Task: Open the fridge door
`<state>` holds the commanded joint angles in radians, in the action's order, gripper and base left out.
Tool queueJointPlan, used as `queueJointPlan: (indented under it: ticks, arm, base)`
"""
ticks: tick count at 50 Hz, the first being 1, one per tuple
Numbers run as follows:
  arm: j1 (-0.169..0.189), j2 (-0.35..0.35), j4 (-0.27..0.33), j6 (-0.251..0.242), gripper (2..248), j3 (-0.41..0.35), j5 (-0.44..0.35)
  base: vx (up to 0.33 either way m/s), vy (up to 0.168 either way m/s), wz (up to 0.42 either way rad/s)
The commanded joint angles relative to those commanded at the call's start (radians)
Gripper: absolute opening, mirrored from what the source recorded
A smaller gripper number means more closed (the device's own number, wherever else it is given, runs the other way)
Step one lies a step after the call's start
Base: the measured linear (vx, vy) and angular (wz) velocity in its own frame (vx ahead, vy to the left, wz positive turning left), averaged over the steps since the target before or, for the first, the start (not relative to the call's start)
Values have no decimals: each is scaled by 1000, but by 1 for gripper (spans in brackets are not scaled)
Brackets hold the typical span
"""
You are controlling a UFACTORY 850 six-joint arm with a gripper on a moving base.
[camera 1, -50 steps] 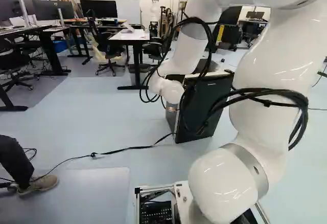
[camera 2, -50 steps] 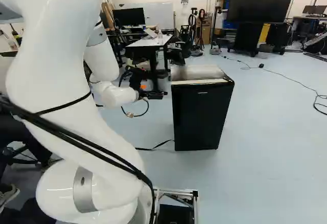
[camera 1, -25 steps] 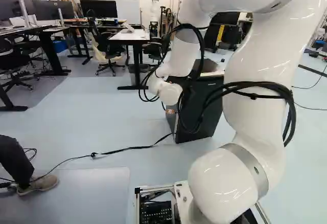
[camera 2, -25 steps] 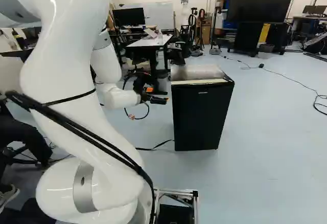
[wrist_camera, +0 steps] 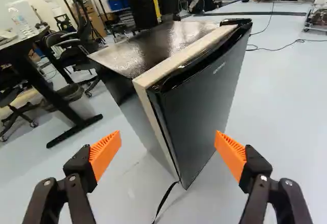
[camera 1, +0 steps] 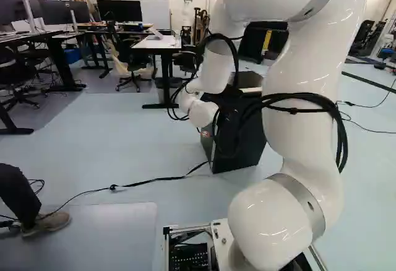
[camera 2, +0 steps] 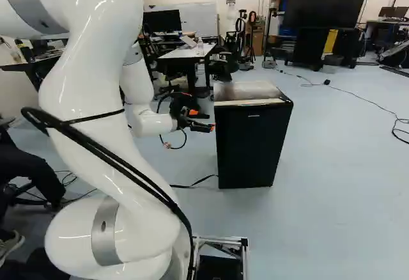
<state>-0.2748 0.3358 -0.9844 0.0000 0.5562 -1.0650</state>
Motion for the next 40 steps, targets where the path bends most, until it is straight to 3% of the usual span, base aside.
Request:
queueJointPlan:
  ticks: [13, 40]
  arm:
    - [-4, 23, -60, 0, 247, 31, -30]
    - [-1, 90, -113, 0, 247, 123, -33]
  base:
    - [0, 0, 0]
    - [0, 0, 0]
